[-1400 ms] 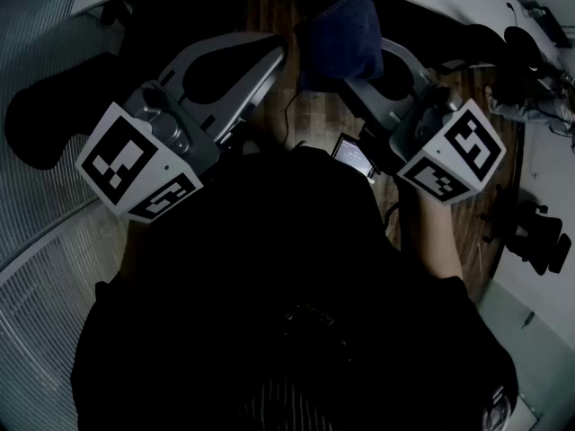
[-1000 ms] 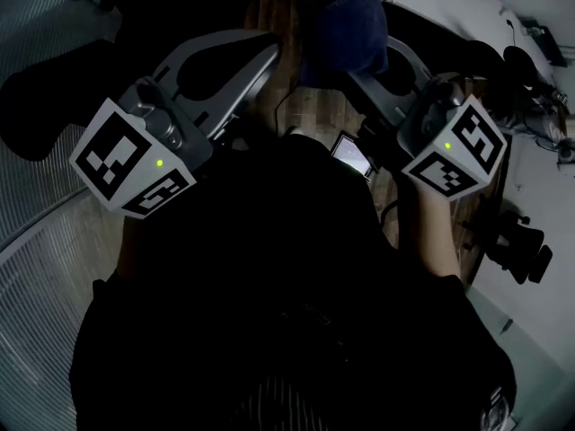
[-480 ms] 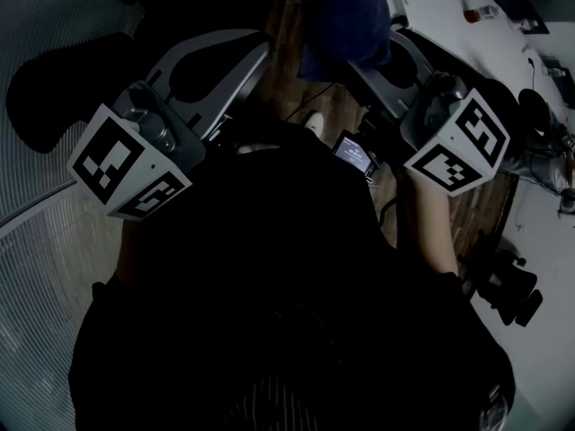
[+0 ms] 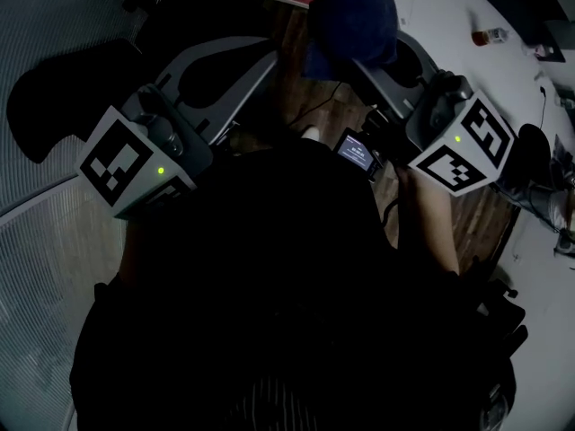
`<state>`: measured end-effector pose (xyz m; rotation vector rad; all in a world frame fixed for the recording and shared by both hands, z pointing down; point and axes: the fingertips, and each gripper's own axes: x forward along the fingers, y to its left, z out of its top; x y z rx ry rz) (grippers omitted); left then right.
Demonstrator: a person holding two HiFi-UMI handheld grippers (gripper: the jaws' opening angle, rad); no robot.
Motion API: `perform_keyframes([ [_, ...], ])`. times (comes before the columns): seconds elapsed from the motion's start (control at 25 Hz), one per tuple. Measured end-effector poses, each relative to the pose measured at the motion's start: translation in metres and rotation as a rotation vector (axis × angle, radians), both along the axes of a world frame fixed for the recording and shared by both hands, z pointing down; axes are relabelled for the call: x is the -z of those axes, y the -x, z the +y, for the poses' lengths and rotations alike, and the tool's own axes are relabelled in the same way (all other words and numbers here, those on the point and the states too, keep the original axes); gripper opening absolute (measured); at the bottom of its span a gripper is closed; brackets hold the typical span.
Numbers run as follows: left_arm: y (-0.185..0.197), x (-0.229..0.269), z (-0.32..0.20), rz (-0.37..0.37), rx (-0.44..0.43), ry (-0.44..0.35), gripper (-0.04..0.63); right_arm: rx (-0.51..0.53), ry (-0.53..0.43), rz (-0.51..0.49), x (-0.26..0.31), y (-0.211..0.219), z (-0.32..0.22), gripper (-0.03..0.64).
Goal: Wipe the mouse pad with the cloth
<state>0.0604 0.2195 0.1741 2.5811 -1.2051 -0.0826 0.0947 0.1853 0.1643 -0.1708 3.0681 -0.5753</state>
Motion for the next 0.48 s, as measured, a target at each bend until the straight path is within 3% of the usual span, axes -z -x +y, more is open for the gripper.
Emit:
perform_keyframes([
  [0.28, -0.049, 0.001, -0.028, -0.053, 0.004, 0.039, 0.009, 0.039, 0.068, -0.082, -0.002, -0.045, -0.034, 0.066],
  [0.48, -0.088, -0.016, -0.048, 0.067, -0.054, 0.101, 0.009, -0.042, 0.127, -0.138, -0.025, -0.106, -0.074, 0.066],
])
